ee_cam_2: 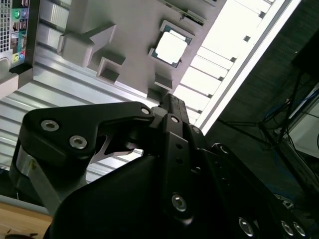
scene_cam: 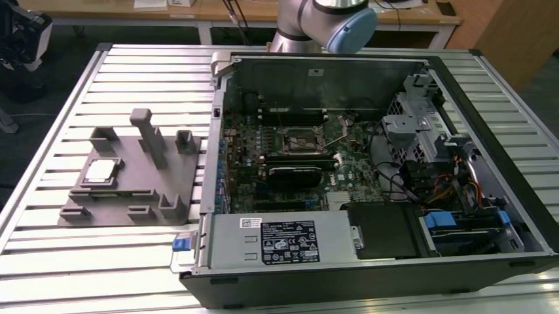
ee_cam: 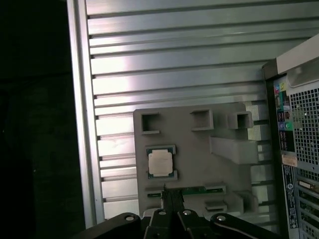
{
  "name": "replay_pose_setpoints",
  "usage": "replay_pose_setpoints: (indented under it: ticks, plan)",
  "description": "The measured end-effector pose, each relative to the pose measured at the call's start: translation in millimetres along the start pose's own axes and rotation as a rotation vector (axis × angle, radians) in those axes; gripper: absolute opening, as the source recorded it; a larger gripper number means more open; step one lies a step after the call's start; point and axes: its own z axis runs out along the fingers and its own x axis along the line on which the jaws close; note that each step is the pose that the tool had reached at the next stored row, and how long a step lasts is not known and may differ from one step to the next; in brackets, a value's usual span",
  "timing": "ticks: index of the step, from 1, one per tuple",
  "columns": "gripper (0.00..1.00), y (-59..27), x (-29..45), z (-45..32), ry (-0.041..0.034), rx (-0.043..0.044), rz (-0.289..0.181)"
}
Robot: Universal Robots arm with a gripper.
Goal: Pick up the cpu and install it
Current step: 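Reach for the cpu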
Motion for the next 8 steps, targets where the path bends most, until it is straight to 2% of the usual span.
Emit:
replay_pose_setpoints:
  ticks: [8]
  plan:
    - [0.11,-1.9,16.9,-0.4,-0.0001,0.0001,0.003]
